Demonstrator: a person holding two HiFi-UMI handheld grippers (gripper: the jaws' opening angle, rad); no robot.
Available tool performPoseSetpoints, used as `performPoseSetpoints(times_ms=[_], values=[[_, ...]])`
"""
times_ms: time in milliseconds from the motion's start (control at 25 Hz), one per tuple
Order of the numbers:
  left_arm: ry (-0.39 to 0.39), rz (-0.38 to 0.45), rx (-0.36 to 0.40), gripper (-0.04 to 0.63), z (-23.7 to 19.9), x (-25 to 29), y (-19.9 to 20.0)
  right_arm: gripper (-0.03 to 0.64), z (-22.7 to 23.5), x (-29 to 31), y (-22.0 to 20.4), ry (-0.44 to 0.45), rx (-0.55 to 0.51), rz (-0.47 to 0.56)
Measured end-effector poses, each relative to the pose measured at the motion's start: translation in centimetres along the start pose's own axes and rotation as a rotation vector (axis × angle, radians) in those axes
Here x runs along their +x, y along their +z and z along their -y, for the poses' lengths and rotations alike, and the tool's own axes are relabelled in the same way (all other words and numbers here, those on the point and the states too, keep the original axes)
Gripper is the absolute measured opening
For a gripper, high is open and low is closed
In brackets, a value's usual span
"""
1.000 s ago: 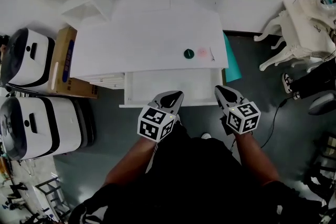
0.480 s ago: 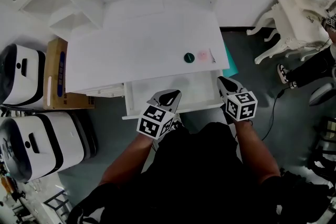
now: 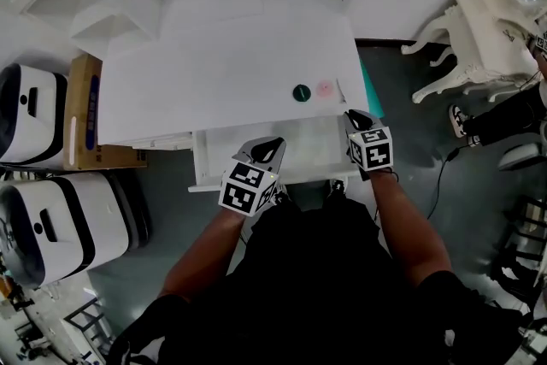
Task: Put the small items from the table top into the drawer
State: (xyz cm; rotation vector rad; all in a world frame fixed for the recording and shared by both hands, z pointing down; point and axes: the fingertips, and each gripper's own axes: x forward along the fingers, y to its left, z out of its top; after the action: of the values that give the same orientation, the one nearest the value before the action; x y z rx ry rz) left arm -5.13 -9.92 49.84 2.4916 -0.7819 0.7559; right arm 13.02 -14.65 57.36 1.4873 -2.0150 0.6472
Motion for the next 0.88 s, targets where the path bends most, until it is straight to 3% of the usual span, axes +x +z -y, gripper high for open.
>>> performPoseSetpoints(times_ms=[200, 600, 880], values=[[0.033, -0.012, -0.060, 0.011, 0.0, 1.4, -0.2, 0.086, 1.5, 2.8, -1.1, 0.028, -0.001, -0.065], [0.064, -0.087, -0.137, 0.011, -0.5, 3.2, -2.8, 0.087, 3.5, 7.2, -2.3, 0.009, 0.039, -0.126], [0.058, -0.092, -0.161, 0.011, -0.1, 3.6, -3.0, 0.089, 3.7, 8.6, -2.5, 0.022, 0.073, -0.137]])
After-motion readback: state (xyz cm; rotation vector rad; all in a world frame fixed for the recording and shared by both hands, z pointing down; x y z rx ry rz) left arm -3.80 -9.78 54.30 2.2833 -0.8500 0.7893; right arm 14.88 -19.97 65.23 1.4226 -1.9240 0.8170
